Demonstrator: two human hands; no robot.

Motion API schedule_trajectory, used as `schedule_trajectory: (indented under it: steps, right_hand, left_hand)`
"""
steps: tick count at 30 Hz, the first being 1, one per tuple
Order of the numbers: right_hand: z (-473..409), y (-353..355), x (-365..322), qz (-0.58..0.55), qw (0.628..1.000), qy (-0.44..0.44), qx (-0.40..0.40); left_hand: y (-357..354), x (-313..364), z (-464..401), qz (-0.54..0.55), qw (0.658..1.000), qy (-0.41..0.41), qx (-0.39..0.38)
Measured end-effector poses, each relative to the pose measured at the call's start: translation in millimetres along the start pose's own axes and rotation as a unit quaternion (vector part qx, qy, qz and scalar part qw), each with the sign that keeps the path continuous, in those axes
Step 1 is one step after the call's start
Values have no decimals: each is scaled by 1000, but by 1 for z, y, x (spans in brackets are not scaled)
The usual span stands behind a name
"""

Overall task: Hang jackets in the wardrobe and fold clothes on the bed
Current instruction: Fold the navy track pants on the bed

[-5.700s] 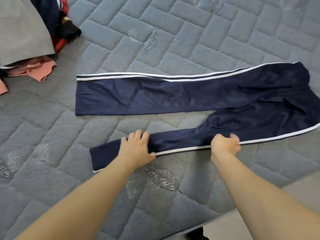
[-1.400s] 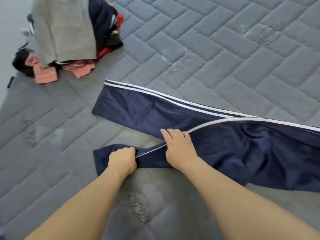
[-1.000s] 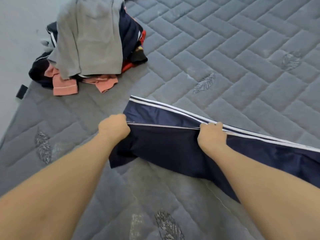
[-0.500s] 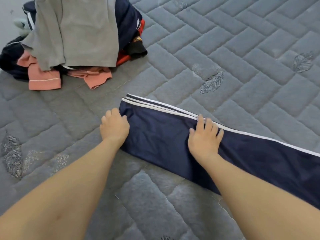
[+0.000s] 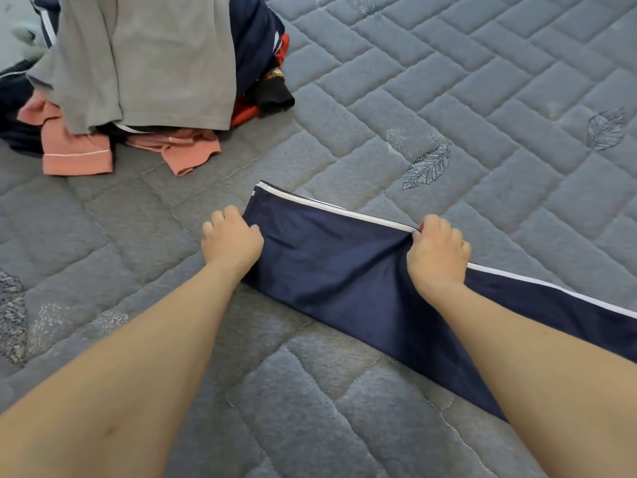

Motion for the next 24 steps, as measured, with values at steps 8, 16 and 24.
schedule_trajectory:
  steps: [8, 16, 24]
  right_hand:
    - [55, -15, -38, 27, 987, 146, -54]
    - [91, -28, -43, -2, 982, 115, -152]
    - [107, -11, 50, -22, 979, 36, -200]
  left_hand:
    - [2, -2, -8, 34, 994, 18, -99]
    - [63, -40, -5, 96, 995, -1, -6]
    - [79, 24, 90, 314, 937, -6, -150]
Point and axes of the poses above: each hand's wrist, its own z-axis away from the middle knuckle, its own y-axis out of the back of the hand, x = y × z, the point moved 3 cm from there along -z, towards the middle knuckle, and after that the axes turned 15 degrees about y, right-handed, at the moved point
